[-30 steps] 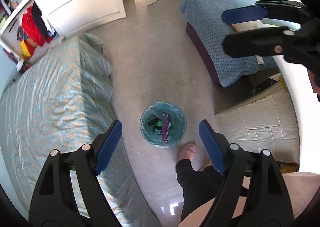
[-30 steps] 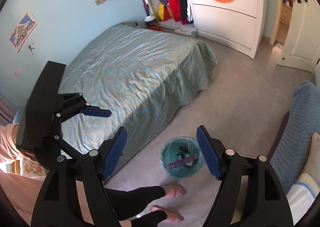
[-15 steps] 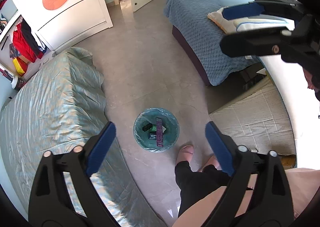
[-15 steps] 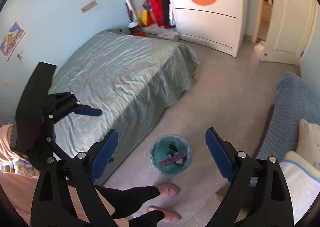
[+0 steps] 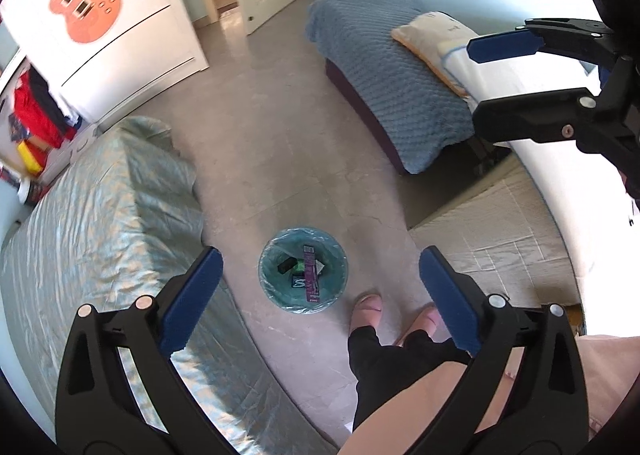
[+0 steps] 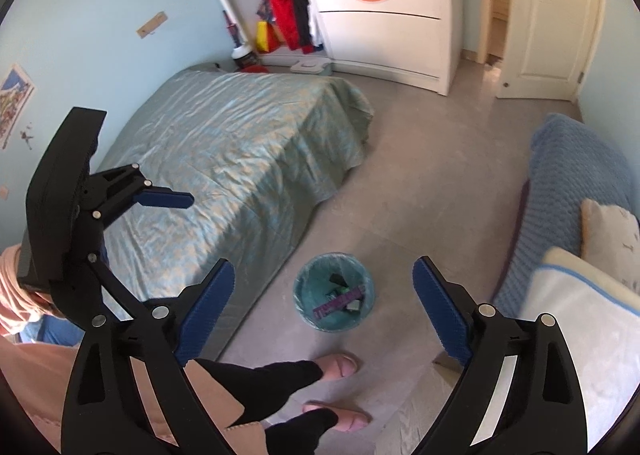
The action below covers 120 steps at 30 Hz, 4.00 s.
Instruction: Collect trash
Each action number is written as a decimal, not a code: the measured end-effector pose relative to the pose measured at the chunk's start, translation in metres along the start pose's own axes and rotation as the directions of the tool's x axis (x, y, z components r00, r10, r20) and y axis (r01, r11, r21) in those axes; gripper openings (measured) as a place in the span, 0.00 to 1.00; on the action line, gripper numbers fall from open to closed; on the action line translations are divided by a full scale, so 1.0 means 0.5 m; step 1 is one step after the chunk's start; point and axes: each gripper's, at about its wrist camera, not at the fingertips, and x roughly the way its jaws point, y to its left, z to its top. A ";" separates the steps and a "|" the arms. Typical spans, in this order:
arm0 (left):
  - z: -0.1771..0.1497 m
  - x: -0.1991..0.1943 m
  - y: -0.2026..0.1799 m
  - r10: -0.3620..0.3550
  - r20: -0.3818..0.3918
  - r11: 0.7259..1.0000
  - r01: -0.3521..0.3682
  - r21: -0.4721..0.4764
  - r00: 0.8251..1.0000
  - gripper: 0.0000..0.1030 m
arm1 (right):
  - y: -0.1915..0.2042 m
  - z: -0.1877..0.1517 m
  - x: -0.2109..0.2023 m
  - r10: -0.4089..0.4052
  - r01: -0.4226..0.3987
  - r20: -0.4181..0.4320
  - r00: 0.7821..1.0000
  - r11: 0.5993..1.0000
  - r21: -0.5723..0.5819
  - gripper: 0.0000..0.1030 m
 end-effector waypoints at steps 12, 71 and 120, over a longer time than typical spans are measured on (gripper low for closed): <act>0.077 -0.003 -0.174 -0.108 0.026 0.970 0.100 0.222 0.994 0.93 | -0.113 -0.152 -0.141 -0.142 0.128 0.057 0.988 0.971 0.203 0.87; -0.028 -0.016 -1.140 -0.320 -0.221 0.332 0.327 0.885 0.921 0.93 | -0.279 -1.062 -0.651 -0.579 0.458 -0.148 0.802 0.436 0.775 0.87; -0.092 0.107 -1.363 -0.259 -0.335 0.096 0.369 0.924 0.906 0.14 | -0.434 -1.162 -0.592 -0.485 0.481 -0.182 0.855 0.612 0.628 0.48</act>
